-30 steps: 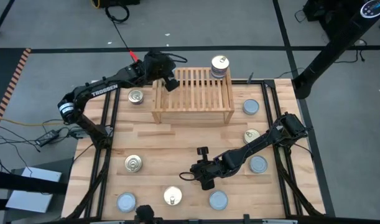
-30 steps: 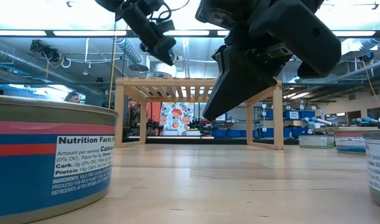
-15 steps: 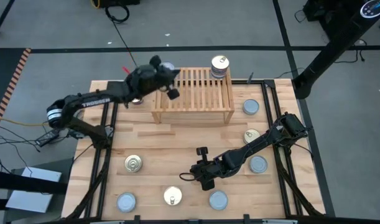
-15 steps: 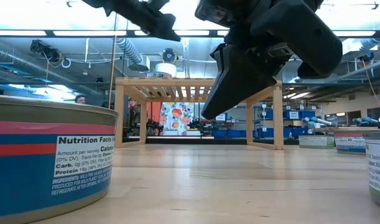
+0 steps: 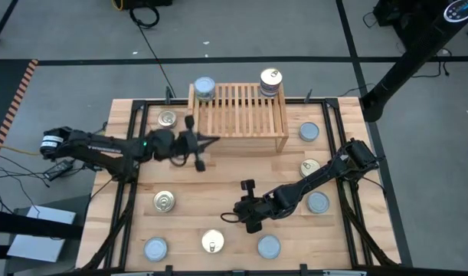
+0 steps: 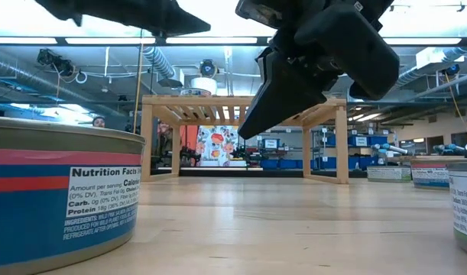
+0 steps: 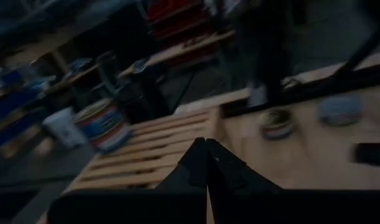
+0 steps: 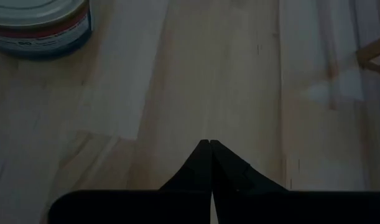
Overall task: Stack canned seafood by type on shelf
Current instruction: Adjust the shelf
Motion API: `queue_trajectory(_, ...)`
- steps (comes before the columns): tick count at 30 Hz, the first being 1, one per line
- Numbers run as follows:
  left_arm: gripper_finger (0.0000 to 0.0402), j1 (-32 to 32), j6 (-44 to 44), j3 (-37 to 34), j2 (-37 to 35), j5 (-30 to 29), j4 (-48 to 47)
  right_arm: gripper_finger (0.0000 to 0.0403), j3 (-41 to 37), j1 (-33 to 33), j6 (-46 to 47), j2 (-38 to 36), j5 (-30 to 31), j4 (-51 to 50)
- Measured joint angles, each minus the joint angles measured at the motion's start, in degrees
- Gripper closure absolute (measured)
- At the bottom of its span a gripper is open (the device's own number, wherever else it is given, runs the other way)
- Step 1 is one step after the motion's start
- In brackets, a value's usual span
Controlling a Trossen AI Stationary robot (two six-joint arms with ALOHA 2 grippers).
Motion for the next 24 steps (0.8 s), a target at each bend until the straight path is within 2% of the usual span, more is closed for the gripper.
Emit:
queue_trajectory(5,0.0401,-6.2,-1.7,-3.8,-0.9,0.0,2.4,0.0395,0.0,-0.1,-0.2,0.0,-1.2,-1.0)
queue_trajectory(12,0.0401,-11.0,-2.8,-4.2,-0.6,-0.1,1.1,0.0395,0.0,-0.1,-0.1,0.0,-2.6,-5.8)
queue_trajectory(24,0.0401,-12.5,-2.8,-4.2,-0.6,-0.1,0.6,0.0395,0.0,-0.5,0.8,0.0,-3.3,-11.6)
